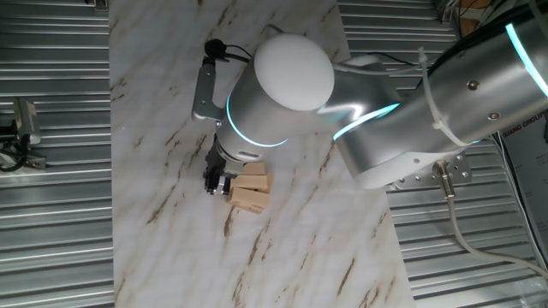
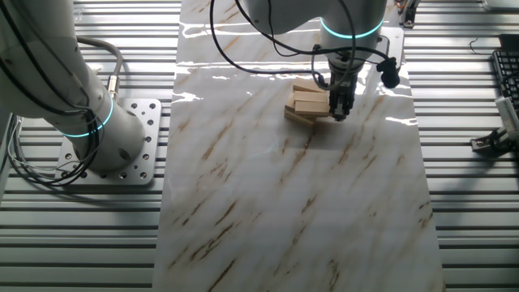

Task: Play Jenga

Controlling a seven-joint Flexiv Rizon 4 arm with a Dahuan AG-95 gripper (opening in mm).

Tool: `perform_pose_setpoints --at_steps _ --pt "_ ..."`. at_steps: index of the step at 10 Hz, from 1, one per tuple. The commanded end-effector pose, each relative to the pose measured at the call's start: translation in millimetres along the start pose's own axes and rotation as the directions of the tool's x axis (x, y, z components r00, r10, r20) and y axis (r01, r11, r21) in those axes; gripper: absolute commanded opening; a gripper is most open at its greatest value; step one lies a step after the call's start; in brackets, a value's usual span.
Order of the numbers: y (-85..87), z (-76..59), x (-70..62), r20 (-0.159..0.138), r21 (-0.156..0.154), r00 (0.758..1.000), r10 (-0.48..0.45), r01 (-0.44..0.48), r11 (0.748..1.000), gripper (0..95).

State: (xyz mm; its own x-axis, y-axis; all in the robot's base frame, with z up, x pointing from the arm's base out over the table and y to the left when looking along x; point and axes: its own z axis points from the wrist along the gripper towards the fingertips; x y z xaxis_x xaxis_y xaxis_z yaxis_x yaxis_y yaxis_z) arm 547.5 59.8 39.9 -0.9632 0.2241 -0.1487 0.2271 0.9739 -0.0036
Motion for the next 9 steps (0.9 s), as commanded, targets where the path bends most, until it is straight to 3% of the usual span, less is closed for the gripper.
perform_pose_setpoints --at_steps 1,9 --pt "0.2 -0.1 -0.6 -0.001 -0.001 1.0 -0.001 0.001 1.0 0.0" --pt "0.4 0.7 -2.9 -0.004 -0.002 1.0 -0.002 0.002 1.0 0.0"
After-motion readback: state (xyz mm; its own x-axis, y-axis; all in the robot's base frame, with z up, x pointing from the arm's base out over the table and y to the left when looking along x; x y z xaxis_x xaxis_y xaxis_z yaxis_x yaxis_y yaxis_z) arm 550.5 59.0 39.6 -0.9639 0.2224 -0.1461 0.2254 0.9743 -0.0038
